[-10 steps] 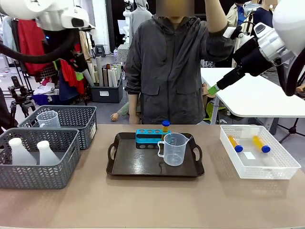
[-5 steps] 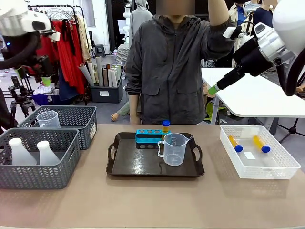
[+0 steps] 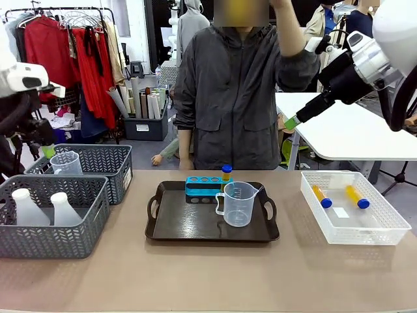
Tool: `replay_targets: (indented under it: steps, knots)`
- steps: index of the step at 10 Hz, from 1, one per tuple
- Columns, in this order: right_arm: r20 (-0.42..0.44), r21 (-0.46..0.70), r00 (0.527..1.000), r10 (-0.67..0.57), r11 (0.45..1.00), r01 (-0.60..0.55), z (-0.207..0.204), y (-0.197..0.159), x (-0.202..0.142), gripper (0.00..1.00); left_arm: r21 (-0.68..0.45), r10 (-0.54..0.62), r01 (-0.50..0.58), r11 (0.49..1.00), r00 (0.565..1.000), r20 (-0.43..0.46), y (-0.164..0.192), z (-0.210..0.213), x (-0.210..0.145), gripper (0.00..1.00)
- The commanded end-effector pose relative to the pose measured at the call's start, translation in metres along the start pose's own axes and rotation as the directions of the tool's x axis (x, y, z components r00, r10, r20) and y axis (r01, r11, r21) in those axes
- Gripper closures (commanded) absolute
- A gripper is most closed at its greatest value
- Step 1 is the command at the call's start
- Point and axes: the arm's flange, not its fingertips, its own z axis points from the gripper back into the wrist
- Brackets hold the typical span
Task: Prepare the laboratory tools.
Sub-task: Pick up one Small flask and place it on the Handle tray.
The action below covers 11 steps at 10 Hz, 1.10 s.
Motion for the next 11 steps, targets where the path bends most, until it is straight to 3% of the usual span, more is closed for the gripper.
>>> replay_targets:
  steps: [1, 4, 5, 11]
  knots:
    - [0.005, 0.002, 1.0, 0.009, 1.0, -0.009, 0.0, -0.001, 0.0, 0.0, 0.006, 0.006, -0.007, 1.0, 1.0, 0.015, 0.011, -0.017, -0.013, 0.0]
    - [0.005, 0.002, 1.0, 0.009, 1.0, -0.009, 0.0, -0.001, 0.0, 0.0, -0.013, 0.029, -0.029, 0.999, 1.0, -0.013, -0.006, -0.04, 0.009, 0.0]
    - [0.005, 0.002, 1.0, 0.009, 1.0, -0.009, 0.0, -0.001, 0.0, 0.0, -0.004, 0.027, -0.027, 1.0, 0.999, -0.02, 0.01, -0.029, -0.012, 0.0]
    - [0.005, 0.002, 1.0, 0.009, 1.0, -0.009, 0.0, -0.001, 0.0, 0.0, 0.025, 0.026, -0.025, 0.999, 0.998, -0.051, 0.011, -0.049, -0.006, 0.0]
